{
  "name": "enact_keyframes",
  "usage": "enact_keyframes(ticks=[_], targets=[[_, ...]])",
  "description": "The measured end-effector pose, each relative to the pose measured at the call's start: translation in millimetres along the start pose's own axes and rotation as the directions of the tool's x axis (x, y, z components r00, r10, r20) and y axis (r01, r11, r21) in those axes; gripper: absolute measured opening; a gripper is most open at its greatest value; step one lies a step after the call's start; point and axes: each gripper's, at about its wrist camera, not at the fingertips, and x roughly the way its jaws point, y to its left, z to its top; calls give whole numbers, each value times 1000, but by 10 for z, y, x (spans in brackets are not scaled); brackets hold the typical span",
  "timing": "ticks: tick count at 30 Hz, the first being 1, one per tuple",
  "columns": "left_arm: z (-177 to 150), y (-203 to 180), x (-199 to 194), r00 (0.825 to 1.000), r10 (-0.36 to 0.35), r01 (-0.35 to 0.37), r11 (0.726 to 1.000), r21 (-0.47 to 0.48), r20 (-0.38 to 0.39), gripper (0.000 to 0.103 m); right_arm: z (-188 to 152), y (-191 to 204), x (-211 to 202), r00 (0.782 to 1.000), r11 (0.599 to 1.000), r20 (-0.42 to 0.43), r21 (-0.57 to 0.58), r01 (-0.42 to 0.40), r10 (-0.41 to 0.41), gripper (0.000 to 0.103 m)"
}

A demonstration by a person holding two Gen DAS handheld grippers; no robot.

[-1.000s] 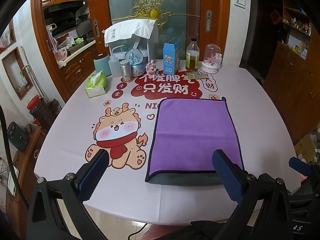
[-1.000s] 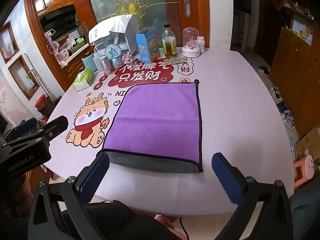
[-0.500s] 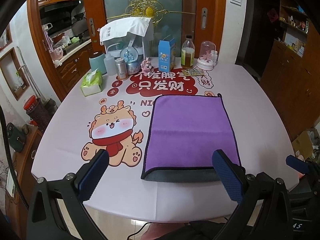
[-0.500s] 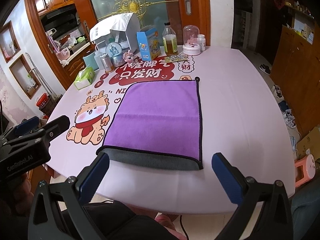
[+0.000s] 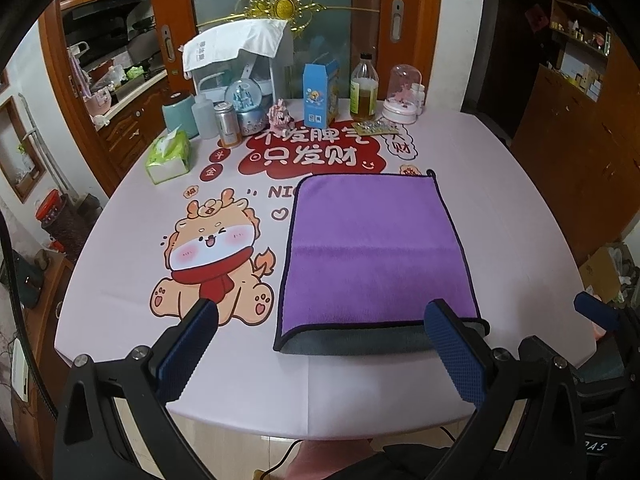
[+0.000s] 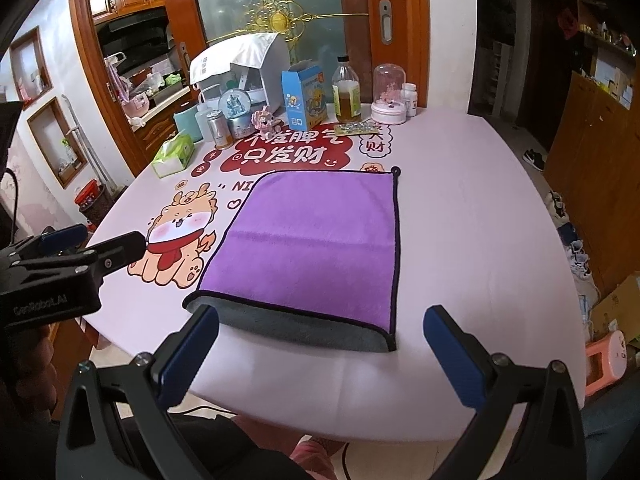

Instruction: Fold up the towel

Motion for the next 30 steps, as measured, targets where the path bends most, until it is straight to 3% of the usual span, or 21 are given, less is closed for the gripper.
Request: enact_keyframes(ticks=[5,20,30], targets=[[-30,-27,97,1000,-1,2,999,34,-25,102,-28,-65,67,1000,1000,2,2,-25,25,102],[-139,-40,710,986,31,-5,987,158,-162,102,-215,-234,439,1000,997,-7,-79,-1,1,102],[-180,2,1069,981,10,33,976,215,-193,102,-359,-373,781,999,991,-32,-130,-29,25,99]])
